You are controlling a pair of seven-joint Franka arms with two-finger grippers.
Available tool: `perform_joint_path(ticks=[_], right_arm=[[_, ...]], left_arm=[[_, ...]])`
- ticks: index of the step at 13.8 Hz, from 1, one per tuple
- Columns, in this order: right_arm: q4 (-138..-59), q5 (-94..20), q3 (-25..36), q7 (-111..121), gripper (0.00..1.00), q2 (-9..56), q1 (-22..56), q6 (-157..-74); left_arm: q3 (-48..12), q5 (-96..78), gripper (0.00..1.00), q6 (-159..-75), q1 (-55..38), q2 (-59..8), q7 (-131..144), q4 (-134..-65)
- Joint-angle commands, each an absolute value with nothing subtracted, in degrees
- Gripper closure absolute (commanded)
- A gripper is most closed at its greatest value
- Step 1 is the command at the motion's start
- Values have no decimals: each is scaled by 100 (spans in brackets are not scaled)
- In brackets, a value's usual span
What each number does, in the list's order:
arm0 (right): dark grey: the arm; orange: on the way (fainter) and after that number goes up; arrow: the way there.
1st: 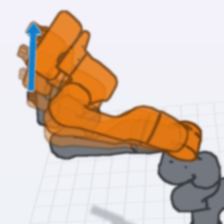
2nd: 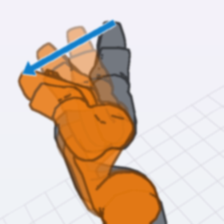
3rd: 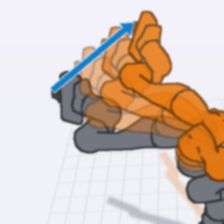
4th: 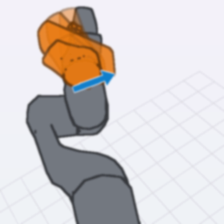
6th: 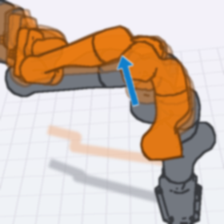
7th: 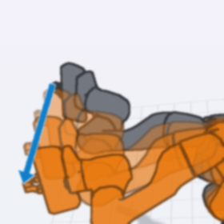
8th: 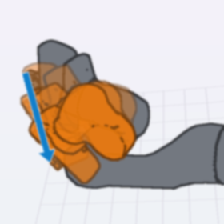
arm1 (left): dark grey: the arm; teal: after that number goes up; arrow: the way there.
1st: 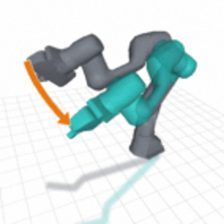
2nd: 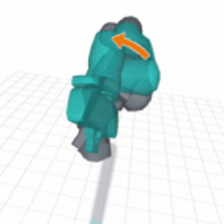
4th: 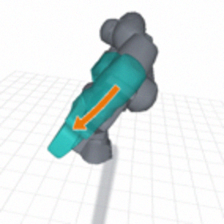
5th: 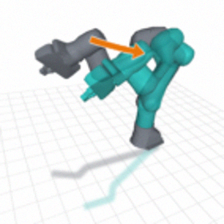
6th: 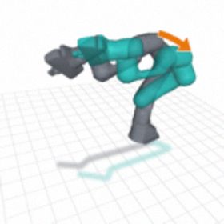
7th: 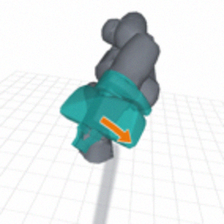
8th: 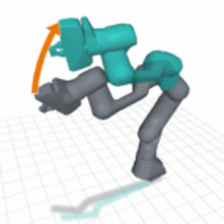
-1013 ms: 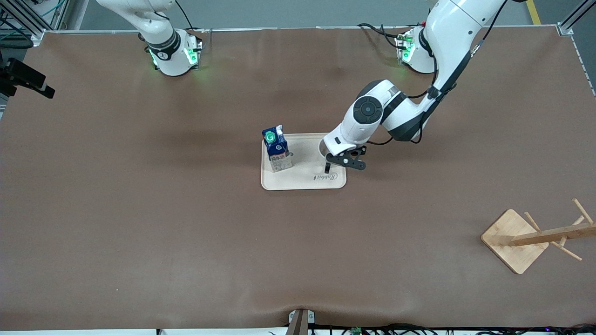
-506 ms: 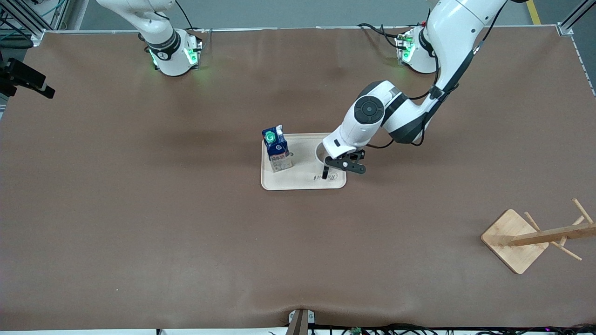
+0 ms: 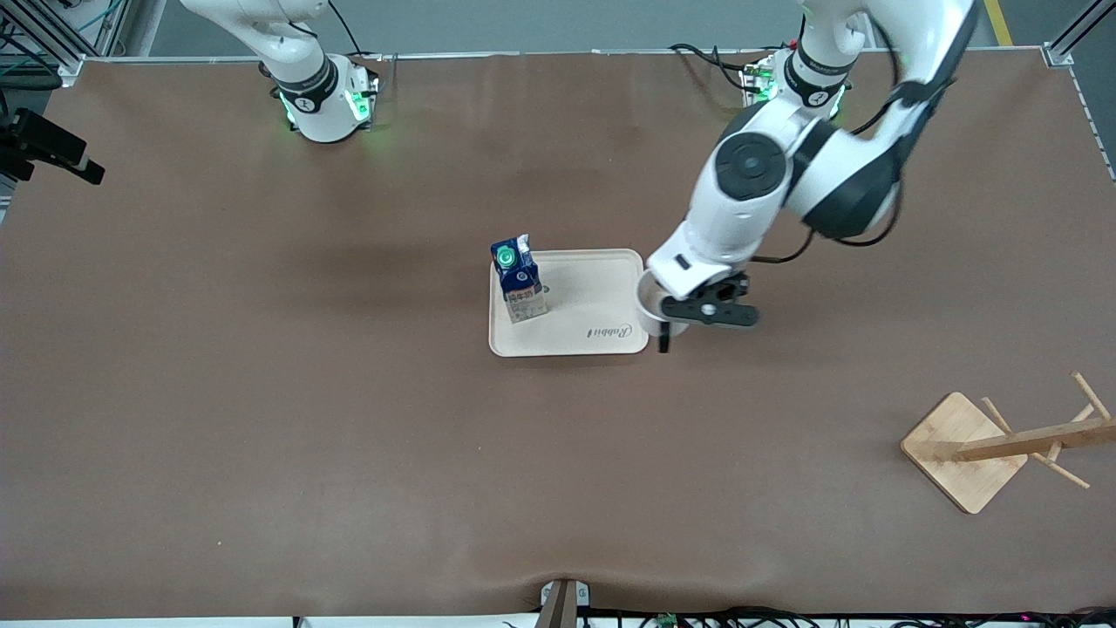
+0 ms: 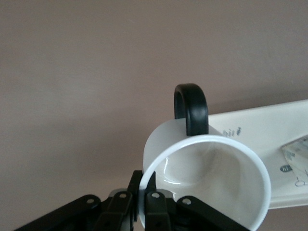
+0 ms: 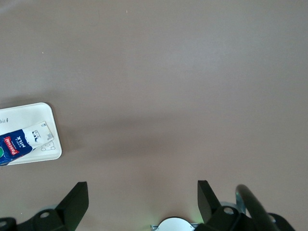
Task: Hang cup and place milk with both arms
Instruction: 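Lift the mug with the left gripper and carry it toward the wooden stand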
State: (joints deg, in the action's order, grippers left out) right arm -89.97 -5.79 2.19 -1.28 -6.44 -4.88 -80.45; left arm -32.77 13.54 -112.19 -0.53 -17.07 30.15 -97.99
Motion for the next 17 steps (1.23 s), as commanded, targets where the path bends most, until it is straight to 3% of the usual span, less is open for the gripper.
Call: perform_joint_path(ticks=[1, 9, 17], right_arm=[[-9053, -738, 158, -79, 0, -694, -659, -8051], [-9044, -764, 149, -88, 0, -686, -668, -8068], [-9000, -800, 132, -88, 0, -686, -659, -8051]], left_arm=[[-3305, 1354, 100, -10969, 272, -1687, 2918, -9362], [-3313, 1257, 100, -10065, 1316, -1529, 1445, -8781], [-3270, 1142, 100, -9862, 1863, -1477, 660, -8649]])
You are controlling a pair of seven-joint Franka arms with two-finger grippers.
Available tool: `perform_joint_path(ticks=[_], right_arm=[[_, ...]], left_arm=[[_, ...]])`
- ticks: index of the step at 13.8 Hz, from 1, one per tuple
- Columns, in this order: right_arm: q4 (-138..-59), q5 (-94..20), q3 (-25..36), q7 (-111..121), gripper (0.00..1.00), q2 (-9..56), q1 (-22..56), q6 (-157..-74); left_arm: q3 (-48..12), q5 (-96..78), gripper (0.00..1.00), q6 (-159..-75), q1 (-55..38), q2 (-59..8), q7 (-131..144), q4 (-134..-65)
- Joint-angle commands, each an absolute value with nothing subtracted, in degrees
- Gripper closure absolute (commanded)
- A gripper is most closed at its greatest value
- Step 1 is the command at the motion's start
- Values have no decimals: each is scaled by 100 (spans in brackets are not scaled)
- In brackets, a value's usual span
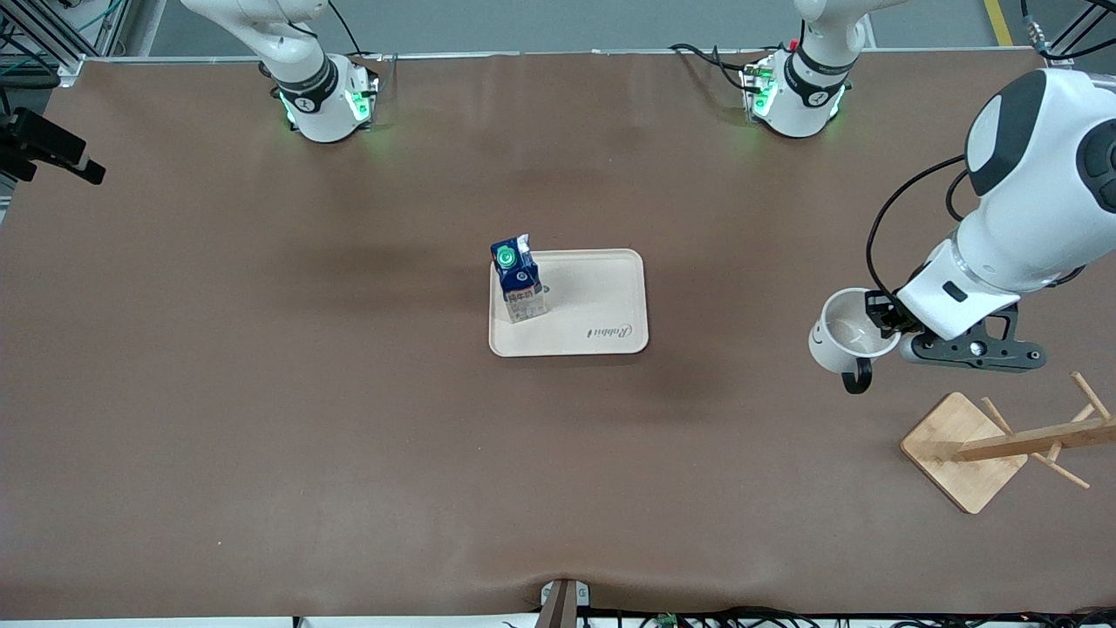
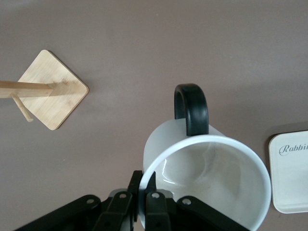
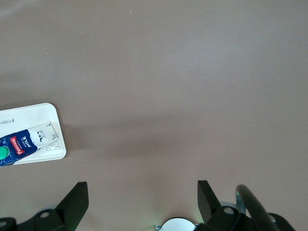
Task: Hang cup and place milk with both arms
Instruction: 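Lift the mug with the left gripper and carry it toward the wooden stand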
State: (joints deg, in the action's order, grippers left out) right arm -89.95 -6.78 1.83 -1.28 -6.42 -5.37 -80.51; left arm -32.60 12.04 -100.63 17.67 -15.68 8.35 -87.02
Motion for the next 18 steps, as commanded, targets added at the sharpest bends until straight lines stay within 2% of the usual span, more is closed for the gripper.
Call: perform_joint_path(ticks=[1, 14, 18], right_arm=[[-9009, -800, 132, -88, 0, -686, -650, -8059], [-9018, -817, 149, -88, 0, -650, -721, -7989], [-9009, -817, 149, -88, 0, -650, -703, -7989]], left_arm=[[-3287, 1116, 100, -9853, 1985, -1468, 520, -8648], [-3243, 1125, 100, -9607, 2829, -1090, -1158, -8578], [-3252, 1107, 100, -9615, 3514, -1090, -2309, -8552]])
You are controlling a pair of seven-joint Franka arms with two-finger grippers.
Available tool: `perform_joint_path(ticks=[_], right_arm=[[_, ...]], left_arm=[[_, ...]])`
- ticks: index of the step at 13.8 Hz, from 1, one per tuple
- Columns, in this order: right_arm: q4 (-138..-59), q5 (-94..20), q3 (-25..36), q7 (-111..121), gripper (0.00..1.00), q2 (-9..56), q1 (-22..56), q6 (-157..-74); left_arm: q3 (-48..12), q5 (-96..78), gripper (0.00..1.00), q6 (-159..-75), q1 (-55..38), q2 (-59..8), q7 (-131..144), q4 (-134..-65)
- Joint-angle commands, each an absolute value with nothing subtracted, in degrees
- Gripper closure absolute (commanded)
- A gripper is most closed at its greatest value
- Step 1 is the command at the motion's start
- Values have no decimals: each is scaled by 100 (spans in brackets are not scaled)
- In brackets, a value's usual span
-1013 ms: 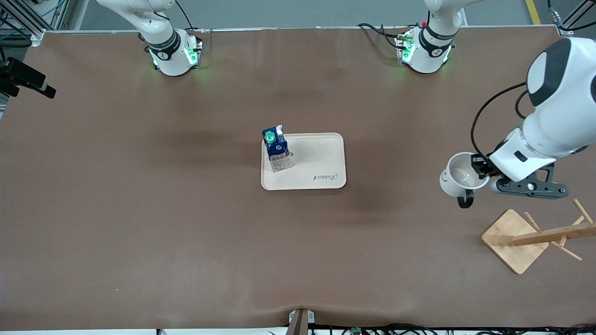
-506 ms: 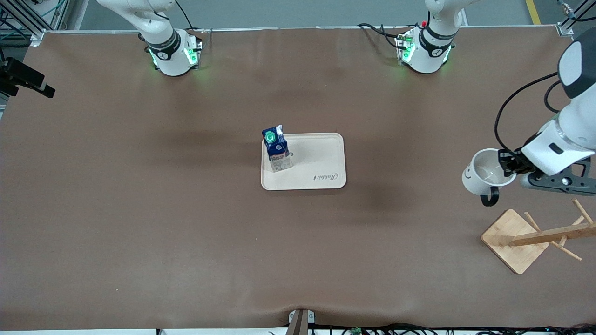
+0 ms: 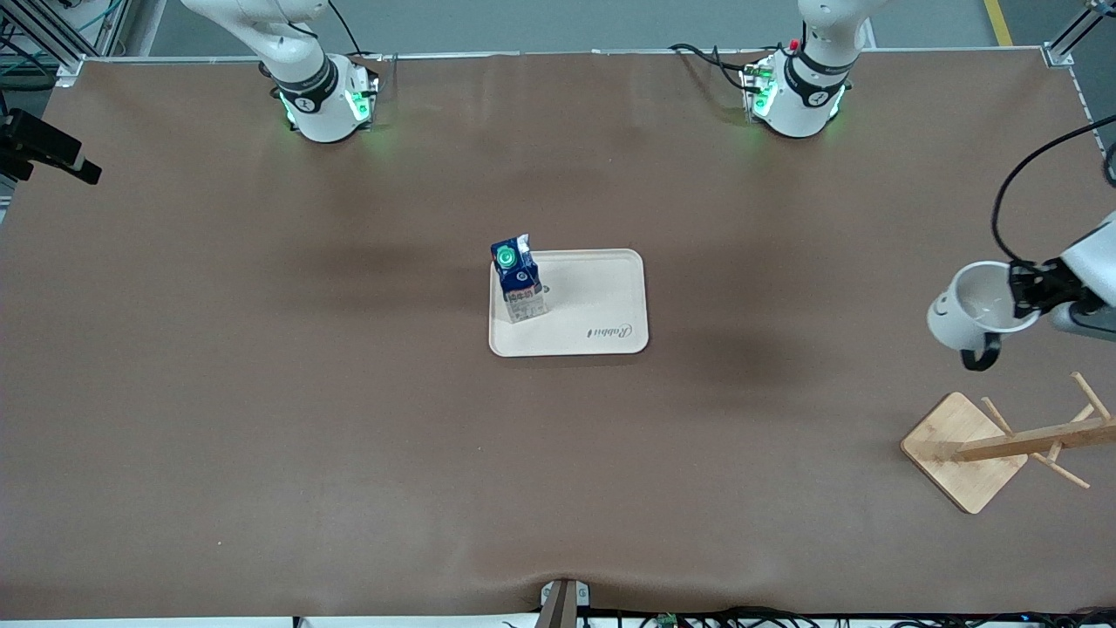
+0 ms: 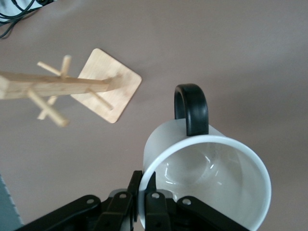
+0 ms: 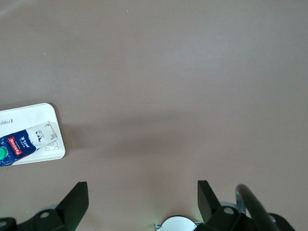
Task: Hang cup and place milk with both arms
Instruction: 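Lift the mug with the left gripper and carry it toward the wooden stand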
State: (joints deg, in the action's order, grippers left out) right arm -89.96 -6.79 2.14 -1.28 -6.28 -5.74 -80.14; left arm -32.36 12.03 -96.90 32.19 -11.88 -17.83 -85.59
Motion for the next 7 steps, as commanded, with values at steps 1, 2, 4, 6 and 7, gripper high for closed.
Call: perform_joint_path(ticks=[1, 2, 4, 6, 7], right_arm=[[-9009, -817, 141, -88, 0, -650, -712, -7989], [-9000, -817, 141, -88, 0, -642, -721, -7989], [-8991, -809, 141, -79, 0, -615, -703, -7989], [-8991, -809, 141, -79, 0, -563, -695, -7989], [-8991, -809, 141, -79, 0, -563, -677, -7989]], left_arm=[[-3252, 1107, 100, -9615, 3611, -1107, -2468, -8482], [-3252, 1107, 100, -9641, 3691, -1151, -2600, -8464], [-3243, 1012, 100, -9729, 3858, -1221, -2855, -8464], [-3243, 862, 100, -9887, 3963, -1344, -3084, -8455], [-3243, 853, 100, -10001, 3973, -1380, -3207, -8455]])
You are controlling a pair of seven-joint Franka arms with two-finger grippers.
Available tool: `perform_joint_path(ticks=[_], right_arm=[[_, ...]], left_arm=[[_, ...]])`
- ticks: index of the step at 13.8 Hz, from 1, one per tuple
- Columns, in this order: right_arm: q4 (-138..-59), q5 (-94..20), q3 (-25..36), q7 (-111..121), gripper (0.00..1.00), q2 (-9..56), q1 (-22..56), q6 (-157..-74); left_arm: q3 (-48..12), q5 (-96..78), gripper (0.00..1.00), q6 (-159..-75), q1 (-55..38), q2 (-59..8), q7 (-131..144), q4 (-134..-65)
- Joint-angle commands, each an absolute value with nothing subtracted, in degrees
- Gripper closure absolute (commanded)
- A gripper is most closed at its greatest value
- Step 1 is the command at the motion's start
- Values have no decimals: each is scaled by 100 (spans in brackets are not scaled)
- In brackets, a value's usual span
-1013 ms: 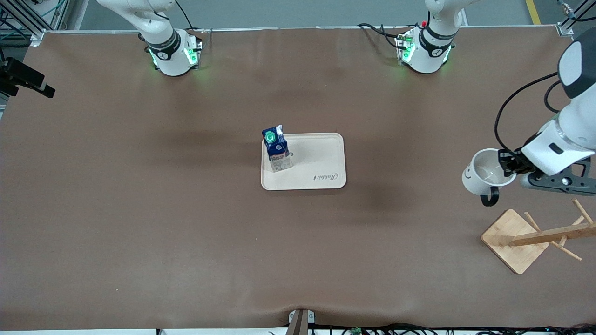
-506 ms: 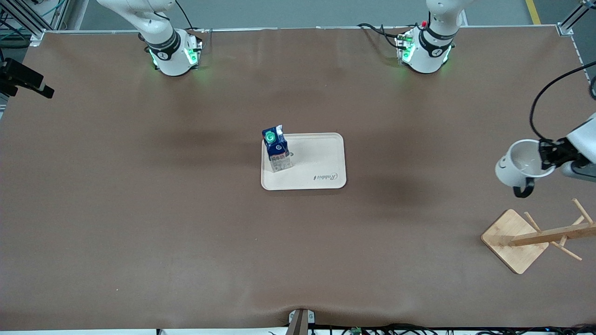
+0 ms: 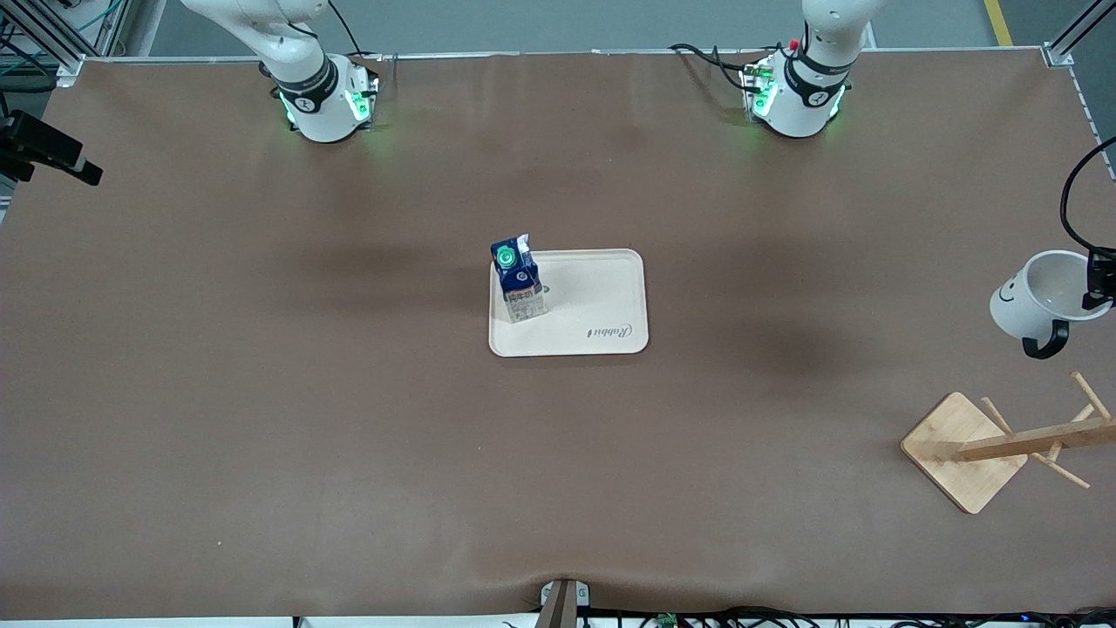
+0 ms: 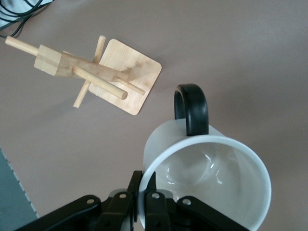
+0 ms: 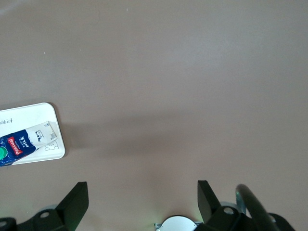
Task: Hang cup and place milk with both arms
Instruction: 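Hang the mug handle on a stand peg while the right gripper reaches the milk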
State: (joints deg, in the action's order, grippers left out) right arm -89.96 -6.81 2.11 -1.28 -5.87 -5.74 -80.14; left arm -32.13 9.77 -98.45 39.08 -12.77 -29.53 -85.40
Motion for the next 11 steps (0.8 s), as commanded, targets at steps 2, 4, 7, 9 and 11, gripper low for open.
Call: perform_joint_path(ticks=[2, 4, 7, 9, 11], right_arm=[[-9009, -809, 123, -79, 0, -528, -633, -7998], [-9000, -774, 105, -62, 0, -265, -231, -8015], [-9000, -738, 105, -79, 0, 253, 280, -8086], [-9000, -738, 105, -132, 0, 500, 596, -8244], [-9009, -738, 105, -167, 0, 676, 947, -8384]], left_arm=[[-3243, 853, 100, -10177, 3981, -1494, -3400, -8420], [-3243, 800, 100, -10344, 4060, -1660, -3672, -8333], [-3243, 729, 100, -10371, 4209, -1819, -3814, -8280], [-3243, 555, 100, -10476, 4341, -1898, -3928, -8279], [-3234, 405, 100, -10485, 4429, -1995, -4025, -8271]])
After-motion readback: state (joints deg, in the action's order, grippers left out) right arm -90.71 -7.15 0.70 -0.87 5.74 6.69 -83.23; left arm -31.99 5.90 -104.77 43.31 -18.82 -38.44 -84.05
